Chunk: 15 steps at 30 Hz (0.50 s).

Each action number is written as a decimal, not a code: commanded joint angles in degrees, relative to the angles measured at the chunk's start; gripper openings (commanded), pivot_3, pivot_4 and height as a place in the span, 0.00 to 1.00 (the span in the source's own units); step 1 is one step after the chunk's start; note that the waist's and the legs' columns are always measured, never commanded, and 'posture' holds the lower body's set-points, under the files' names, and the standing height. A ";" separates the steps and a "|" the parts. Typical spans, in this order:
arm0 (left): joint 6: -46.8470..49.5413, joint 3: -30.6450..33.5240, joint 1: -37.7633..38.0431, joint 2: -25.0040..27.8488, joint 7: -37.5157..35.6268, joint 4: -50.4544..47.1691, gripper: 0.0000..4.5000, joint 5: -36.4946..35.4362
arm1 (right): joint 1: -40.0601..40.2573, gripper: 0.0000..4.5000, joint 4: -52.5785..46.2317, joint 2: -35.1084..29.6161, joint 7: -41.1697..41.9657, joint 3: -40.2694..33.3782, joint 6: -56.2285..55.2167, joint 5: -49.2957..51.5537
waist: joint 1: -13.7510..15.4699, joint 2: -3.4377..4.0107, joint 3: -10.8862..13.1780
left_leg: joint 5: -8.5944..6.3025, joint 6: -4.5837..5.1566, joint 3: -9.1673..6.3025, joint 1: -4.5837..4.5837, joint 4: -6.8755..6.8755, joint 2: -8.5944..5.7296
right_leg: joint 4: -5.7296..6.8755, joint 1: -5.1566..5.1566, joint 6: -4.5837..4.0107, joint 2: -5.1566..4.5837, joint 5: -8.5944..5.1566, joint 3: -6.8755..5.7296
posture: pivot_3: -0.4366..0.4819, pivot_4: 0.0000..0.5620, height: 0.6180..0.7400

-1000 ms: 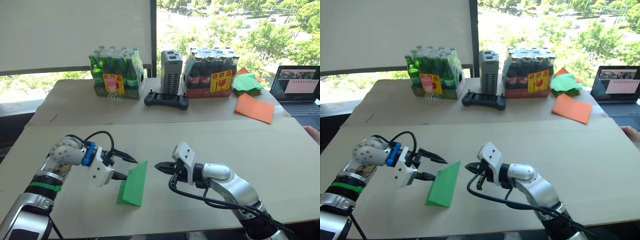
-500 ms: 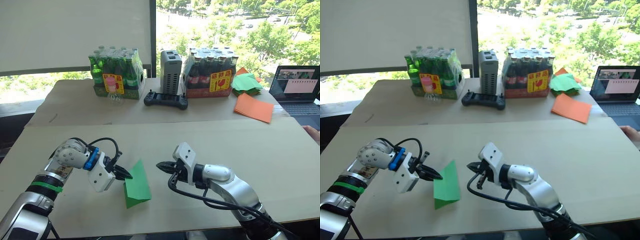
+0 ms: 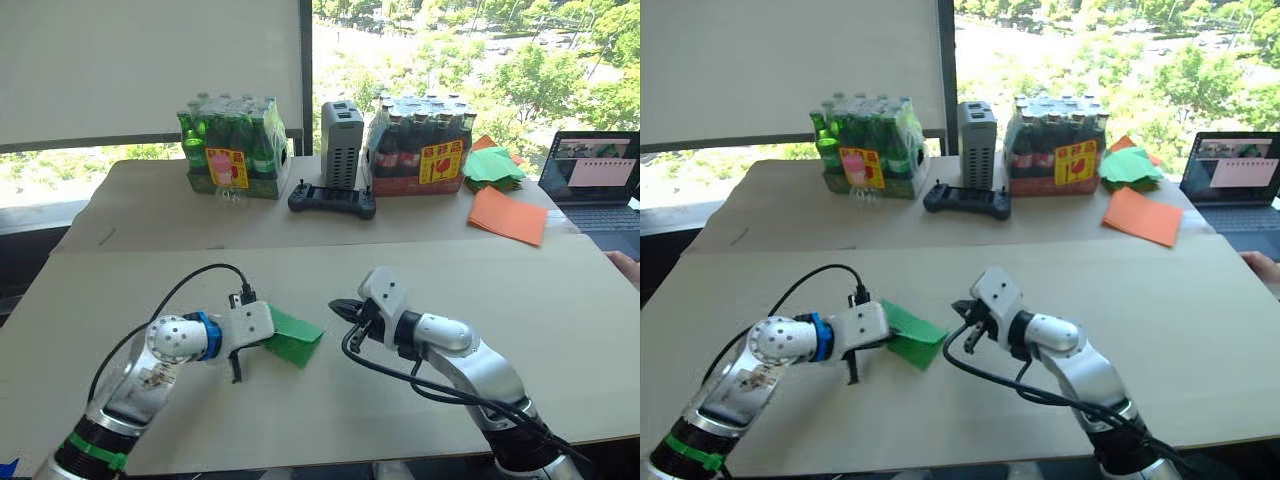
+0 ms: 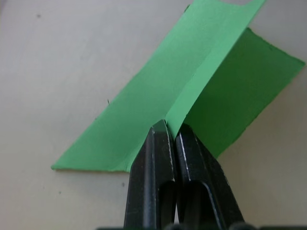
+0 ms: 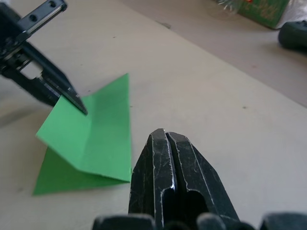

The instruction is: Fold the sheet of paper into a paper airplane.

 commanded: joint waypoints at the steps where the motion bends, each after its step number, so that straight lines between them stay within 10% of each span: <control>1: 10.63 -2.57 -0.31 1.09 2.81 -7.22 0.02 3.43 | -0.60 0.00 -1.62 -1.34 0.69 -1.88 -2.71 -0.25 | 0.16 0.00 0.00 | 0.01 -0.01 0.00 0.01 0.00 0.00 | 0.02 -0.01 0.00 0.00 0.00 0.00 | 0.48 0.27 0.47; 12: 25.69 -2.56 -0.72 -3.46 8.60 -14.79 0.71 0.07 | -0.55 0.00 -0.69 -3.30 3.93 -1.49 -4.54 -0.09 | 0.56 0.00 0.00 | 0.03 -0.06 0.05 0.09 0.00 0.01 | 0.01 0.07 -0.03 -0.04 -0.01 0.05 | 0.48 0.27 0.47; 15: 25.42 2.04 0.35 0.51 4.79 -18.26 0.71 -4.49 | -0.22 0.00 -1.00 -2.76 4.15 -1.09 -4.41 0.02 | 0.37 0.00 0.00 | 0.03 -0.07 0.04 0.04 0.01 0.03 | 0.01 0.00 -0.03 -0.02 -0.01 0.04 | 0.48 0.27 0.47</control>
